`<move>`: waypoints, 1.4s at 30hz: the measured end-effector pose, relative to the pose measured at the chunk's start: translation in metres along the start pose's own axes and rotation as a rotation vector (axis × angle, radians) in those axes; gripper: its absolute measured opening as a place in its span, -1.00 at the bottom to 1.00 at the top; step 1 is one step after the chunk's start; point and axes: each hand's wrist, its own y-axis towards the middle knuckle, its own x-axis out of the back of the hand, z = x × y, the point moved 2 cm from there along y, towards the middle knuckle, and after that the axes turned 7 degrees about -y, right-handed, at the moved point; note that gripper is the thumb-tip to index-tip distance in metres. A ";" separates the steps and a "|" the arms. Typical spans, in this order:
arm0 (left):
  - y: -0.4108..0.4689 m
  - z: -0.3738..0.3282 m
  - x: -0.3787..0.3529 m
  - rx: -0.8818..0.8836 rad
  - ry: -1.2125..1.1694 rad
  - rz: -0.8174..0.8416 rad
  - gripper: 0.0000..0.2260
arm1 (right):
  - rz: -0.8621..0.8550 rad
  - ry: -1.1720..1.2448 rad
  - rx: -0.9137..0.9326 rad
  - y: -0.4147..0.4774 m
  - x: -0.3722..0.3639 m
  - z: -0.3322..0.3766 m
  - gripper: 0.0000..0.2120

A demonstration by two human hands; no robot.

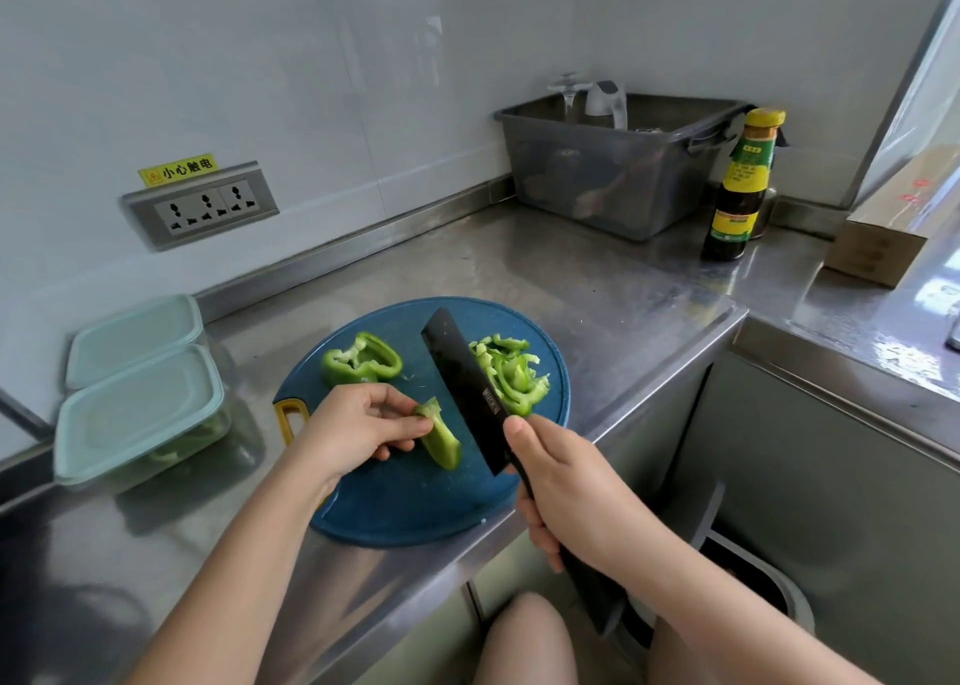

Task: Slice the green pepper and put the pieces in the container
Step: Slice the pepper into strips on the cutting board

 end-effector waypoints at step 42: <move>0.002 0.004 -0.007 0.158 -0.142 -0.075 -0.88 | 0.104 -0.057 -0.138 -0.004 -0.010 0.007 -0.65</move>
